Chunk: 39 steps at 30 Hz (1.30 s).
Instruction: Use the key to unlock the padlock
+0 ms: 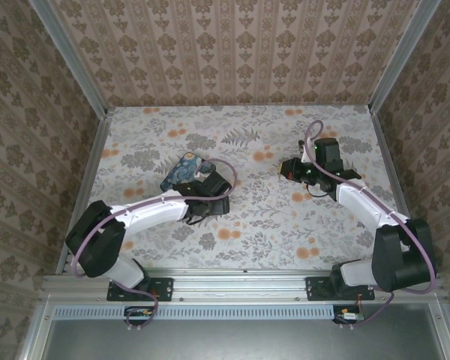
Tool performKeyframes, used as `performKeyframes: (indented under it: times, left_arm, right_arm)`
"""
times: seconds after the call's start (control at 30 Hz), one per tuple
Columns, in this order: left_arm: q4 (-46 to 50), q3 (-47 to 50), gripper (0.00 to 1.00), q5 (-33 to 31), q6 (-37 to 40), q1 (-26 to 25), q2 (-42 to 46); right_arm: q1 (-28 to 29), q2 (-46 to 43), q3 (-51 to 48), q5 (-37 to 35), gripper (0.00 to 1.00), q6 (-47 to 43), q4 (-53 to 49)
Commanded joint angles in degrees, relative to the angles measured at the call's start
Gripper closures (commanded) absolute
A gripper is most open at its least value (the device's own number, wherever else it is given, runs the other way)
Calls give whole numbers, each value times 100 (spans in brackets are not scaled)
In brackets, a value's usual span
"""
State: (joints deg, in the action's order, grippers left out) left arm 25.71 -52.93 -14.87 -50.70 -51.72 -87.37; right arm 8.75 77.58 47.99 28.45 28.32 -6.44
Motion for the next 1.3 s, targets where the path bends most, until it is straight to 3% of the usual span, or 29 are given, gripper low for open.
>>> performKeyframes:
  times: [0.0, 0.13, 0.27, 0.37, 0.5, 0.8, 0.93, 1.27]
  left_arm:
    - [-219, -279, 22, -1198, -1371, -198, -302]
    - [566, -901, 26, -2086, -3068, -411, -1062]
    - [2138, -1899, 36, -2697, -4996, -620, -1963]
    - [3026, -2773, 41, -3164, -5831, -711, -2665]
    - [3726, -3385, 41, -3101, -6672, -647, -3206]
    - [3579, -3422, 40, -2889, -6832, -457, -3347]
    - [2851, -3033, 45, -2557, -6734, -253, -3369]
    - [2920, -3359, 55, -2699, -6664, -85, -3644]
  right_arm:
    - [-87, 111, 167, -51, 100, -137, -42]
    - [-163, 178, 272, 11, 100, -126, 2]
    - [-201, 348, 360, 118, 100, -107, 35]
    - [-207, 363, 348, 202, 100, -81, 107]
    - [-232, 371, 312, 282, 100, -107, 104]
    - [-468, 439, 185, 424, 100, -55, 287]
    - [-591, 512, 216, 511, 100, -57, 302]
    - [-664, 506, 272, 640, 100, -34, 327]
